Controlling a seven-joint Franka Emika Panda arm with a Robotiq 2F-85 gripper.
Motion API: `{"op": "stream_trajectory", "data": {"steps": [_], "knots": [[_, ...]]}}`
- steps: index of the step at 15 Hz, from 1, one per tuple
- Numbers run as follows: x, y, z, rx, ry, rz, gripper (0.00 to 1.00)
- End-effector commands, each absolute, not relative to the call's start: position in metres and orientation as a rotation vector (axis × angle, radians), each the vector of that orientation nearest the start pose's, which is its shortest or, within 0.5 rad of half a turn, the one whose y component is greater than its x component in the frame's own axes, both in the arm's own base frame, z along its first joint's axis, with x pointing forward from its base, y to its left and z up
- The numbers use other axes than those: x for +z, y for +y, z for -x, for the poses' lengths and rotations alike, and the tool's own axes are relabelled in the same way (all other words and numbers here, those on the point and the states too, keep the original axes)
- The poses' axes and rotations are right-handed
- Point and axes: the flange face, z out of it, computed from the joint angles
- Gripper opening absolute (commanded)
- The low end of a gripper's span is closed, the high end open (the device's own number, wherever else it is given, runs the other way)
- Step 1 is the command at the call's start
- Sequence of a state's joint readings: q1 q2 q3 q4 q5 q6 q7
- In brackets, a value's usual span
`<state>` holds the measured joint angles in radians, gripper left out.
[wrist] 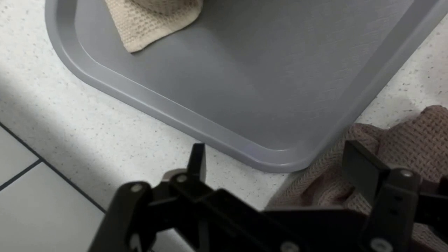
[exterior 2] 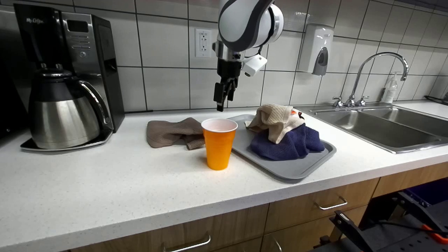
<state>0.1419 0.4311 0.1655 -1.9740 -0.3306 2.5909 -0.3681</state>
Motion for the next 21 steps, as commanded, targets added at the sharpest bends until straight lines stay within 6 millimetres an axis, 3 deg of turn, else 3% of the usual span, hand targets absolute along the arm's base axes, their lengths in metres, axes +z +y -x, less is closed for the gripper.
{"op": "stream_trajectory", "data": {"steps": [1, 6, 12, 21], "knots": [[0.274, 0.214, -0.607, -0.332, -1.519, 2.856, 1.00], [0.270, 0.245, -0.600, -0.326, -1.595, 2.776, 1.00], [0.263, 0.265, -0.599, -0.324, -1.618, 2.716, 1.00], [0.232, 0.293, -0.601, -0.260, -1.705, 2.601, 1.00]]}}
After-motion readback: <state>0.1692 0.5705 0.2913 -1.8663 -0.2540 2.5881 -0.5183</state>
